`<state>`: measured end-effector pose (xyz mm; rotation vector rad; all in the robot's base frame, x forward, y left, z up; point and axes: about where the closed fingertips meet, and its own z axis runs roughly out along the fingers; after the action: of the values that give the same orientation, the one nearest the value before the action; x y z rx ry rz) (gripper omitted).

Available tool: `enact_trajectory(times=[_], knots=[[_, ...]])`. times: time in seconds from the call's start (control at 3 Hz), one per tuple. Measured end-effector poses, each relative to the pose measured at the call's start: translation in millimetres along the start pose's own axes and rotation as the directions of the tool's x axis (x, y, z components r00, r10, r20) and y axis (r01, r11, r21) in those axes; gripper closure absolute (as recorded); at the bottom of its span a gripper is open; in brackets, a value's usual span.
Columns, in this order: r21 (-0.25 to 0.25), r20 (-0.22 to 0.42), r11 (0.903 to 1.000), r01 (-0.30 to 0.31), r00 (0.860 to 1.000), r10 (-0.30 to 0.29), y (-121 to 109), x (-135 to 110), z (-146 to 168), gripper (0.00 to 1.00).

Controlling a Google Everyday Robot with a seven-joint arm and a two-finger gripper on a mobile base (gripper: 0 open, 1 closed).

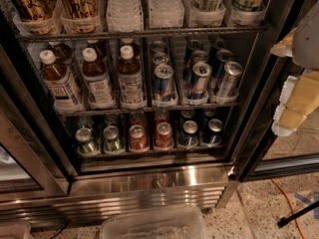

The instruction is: Pick 7up can from top shelf of fridge

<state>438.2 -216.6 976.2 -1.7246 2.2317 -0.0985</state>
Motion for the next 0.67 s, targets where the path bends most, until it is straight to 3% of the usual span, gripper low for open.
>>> enact_trajectory(times=[0.33,0.67], knots=[[0.0,0.0,1.0,0.0,1.0,0.0,0.0,0.0,0.0,0.0],[0.022,-0.05,0.9993,0.029,0.998,-0.028,-1.0,0.4,-9.3,0.0]])
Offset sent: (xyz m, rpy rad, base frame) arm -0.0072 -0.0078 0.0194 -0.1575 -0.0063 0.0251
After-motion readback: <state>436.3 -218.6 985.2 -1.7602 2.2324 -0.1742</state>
